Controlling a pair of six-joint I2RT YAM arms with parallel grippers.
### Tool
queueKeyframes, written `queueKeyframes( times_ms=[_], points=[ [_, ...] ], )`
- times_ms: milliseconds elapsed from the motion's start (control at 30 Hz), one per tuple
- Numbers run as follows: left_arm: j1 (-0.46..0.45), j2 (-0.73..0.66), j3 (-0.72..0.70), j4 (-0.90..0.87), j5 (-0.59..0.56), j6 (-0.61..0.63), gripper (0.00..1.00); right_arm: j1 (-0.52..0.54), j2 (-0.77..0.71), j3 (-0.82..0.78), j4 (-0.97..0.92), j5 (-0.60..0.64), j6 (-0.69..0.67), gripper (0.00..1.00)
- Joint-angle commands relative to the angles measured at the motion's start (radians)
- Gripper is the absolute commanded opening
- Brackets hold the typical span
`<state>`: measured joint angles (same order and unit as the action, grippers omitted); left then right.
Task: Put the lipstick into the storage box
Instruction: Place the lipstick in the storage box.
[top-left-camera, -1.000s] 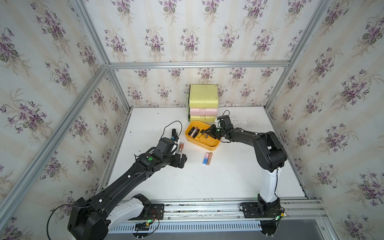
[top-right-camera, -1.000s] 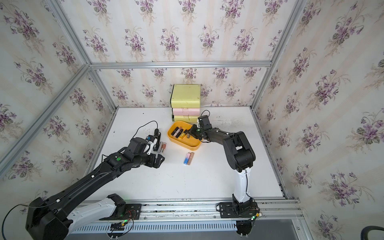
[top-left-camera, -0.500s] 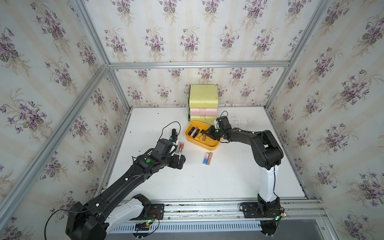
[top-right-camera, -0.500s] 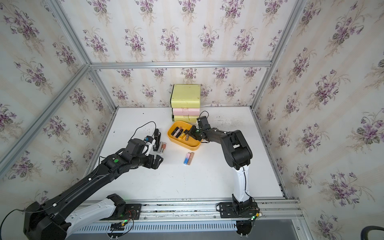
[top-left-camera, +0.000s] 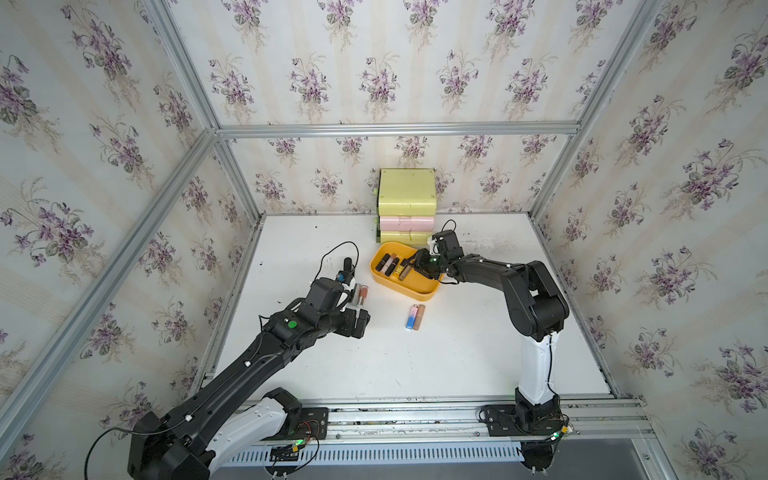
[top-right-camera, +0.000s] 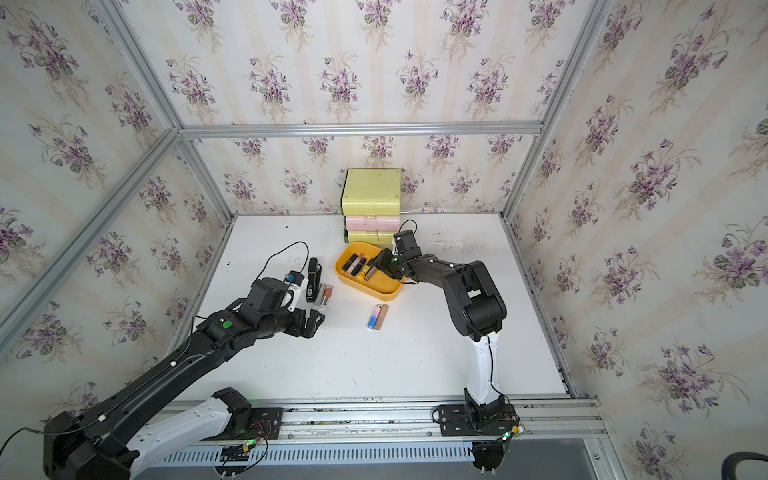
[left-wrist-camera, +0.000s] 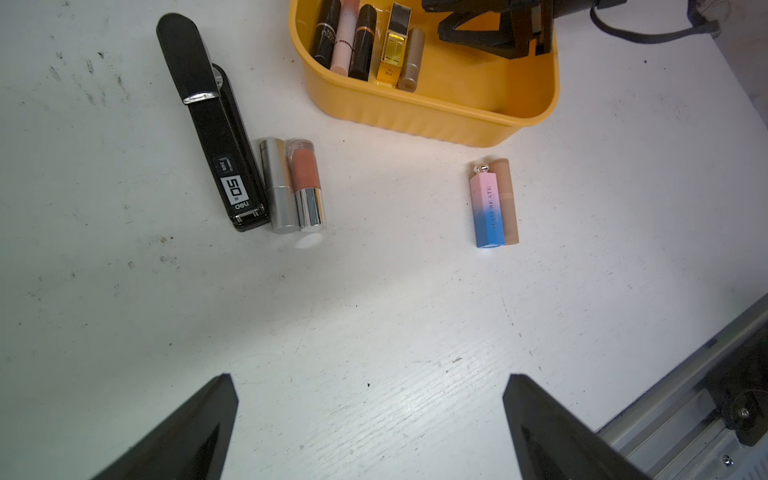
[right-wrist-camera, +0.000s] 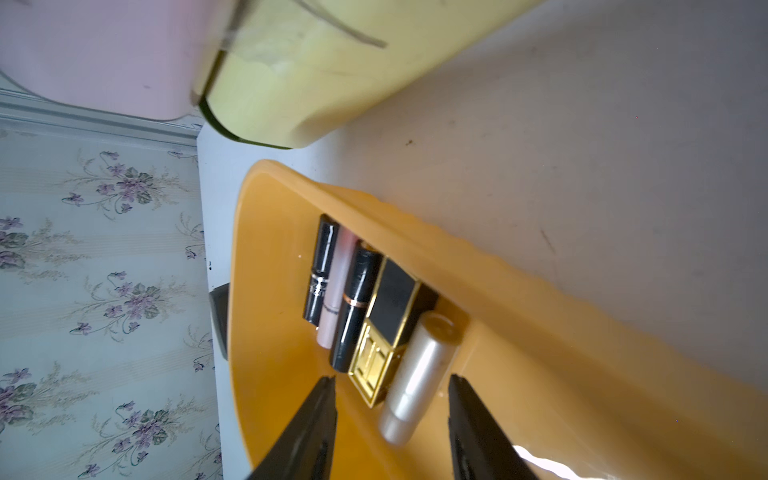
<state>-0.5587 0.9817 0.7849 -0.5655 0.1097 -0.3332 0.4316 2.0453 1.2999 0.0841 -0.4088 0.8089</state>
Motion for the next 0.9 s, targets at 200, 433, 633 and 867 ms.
queueKeyframes(
  times_ms=[200,433,633,867],
  points=[
    [0.001,-0.061,0.010,-0.001,-0.010,-0.027,1.00,0.023,-0.123,0.016,-0.071,0.007,-0.071,0.50],
    [0.001,-0.115,-0.027,0.052,0.016,-0.025,1.00,0.054,-0.263,-0.017,-0.184,0.016,-0.176,0.51],
    [0.001,-0.156,-0.061,0.109,0.017,0.001,1.00,0.067,-0.429,-0.129,-0.300,0.037,-0.275,0.51],
    [0.002,-0.157,-0.081,0.146,0.016,0.014,1.00,0.099,-0.599,-0.287,-0.422,0.117,-0.333,0.53]
  ],
)
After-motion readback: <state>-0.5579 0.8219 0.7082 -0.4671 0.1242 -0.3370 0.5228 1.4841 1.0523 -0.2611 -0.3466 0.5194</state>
